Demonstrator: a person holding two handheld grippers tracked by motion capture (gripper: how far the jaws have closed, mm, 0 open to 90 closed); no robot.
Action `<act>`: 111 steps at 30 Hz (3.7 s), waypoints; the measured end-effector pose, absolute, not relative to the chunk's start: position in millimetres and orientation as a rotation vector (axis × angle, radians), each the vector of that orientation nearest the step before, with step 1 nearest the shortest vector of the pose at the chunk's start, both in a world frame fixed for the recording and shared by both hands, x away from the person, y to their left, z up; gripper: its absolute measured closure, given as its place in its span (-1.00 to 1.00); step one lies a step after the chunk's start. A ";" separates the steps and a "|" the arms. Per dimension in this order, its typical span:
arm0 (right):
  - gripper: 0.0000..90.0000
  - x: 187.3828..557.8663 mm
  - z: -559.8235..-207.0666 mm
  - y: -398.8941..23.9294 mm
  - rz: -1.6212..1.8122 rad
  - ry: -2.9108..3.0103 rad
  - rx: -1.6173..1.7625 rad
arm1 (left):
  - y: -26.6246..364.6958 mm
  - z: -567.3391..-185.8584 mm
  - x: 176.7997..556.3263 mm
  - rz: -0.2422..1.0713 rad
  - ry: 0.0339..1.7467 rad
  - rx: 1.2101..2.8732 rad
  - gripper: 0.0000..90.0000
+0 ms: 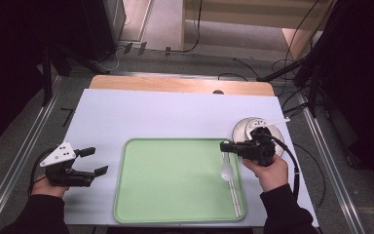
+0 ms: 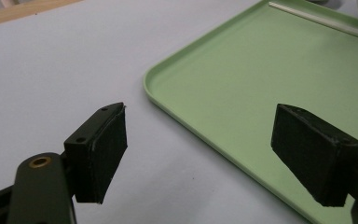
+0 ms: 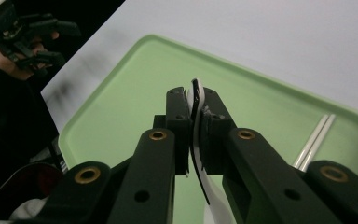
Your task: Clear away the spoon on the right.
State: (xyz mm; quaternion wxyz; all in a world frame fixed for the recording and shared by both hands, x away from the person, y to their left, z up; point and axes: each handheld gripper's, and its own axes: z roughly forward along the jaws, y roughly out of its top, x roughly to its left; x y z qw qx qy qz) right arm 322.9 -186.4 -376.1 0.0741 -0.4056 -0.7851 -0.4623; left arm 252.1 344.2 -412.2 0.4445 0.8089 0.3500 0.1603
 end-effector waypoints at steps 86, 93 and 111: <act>-0.11 325.4 -455.2 -167.4 -1.051 -2.527 -1.220 | 340.6 -411.4 256.1 0.386 0.856 2.012 -0.60; -0.15 327.5 -441.6 -179.1 -1.164 -2.503 -1.255 | 340.6 -411.5 256.3 0.383 0.855 2.013 -0.60; -0.23 328.5 -406.0 -209.4 -1.341 -2.497 -1.316 | 340.7 -411.9 256.1 0.380 0.859 2.009 -0.60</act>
